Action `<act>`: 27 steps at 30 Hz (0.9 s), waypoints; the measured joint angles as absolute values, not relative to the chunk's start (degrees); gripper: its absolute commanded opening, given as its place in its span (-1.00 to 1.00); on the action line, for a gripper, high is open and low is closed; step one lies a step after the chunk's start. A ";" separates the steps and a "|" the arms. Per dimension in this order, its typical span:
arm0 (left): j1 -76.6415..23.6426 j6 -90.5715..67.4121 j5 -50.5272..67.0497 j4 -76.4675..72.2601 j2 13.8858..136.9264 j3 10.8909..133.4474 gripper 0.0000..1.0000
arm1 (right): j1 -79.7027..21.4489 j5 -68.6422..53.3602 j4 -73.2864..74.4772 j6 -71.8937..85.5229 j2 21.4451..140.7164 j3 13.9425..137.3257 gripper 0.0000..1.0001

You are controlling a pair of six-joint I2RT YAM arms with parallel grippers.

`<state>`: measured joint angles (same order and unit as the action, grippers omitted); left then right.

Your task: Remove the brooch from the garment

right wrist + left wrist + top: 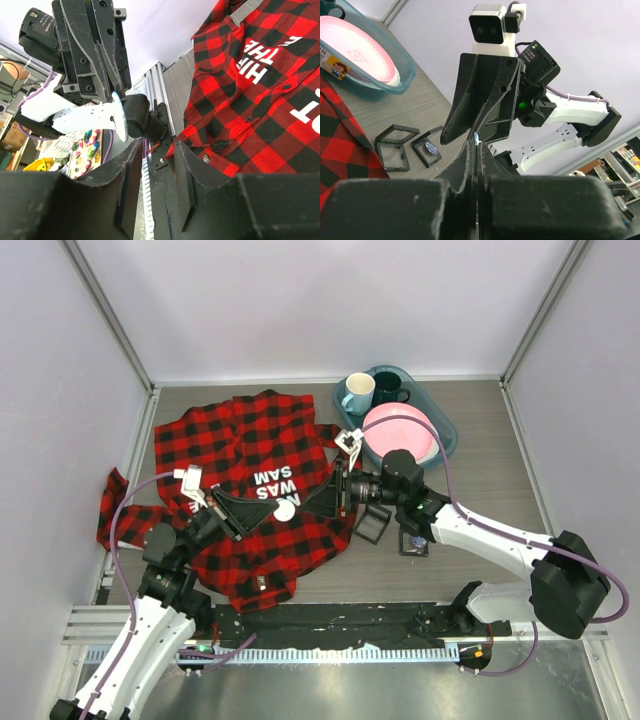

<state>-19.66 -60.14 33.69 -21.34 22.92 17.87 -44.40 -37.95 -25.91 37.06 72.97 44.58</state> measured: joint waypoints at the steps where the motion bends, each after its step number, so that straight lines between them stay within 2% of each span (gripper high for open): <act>1: -19.66 -60.29 33.74 -21.63 22.98 17.85 -1.00 | -44.40 -38.13 -25.98 37.19 72.97 44.58 -0.27; 14: -19.66 -61.14 34.13 -22.94 23.51 17.74 -1.00 | -44.40 -41.15 -33.10 41.39 73.03 44.58 -0.20; 27: -19.66 -61.56 34.17 -23.97 24.49 17.41 -1.00 | -45.06 -42.11 -39.42 45.63 76.25 44.58 -0.50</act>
<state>-19.66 -61.56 34.17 -23.97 24.49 17.41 -45.06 -42.11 -39.42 45.63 76.25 44.58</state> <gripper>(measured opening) 0.011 0.288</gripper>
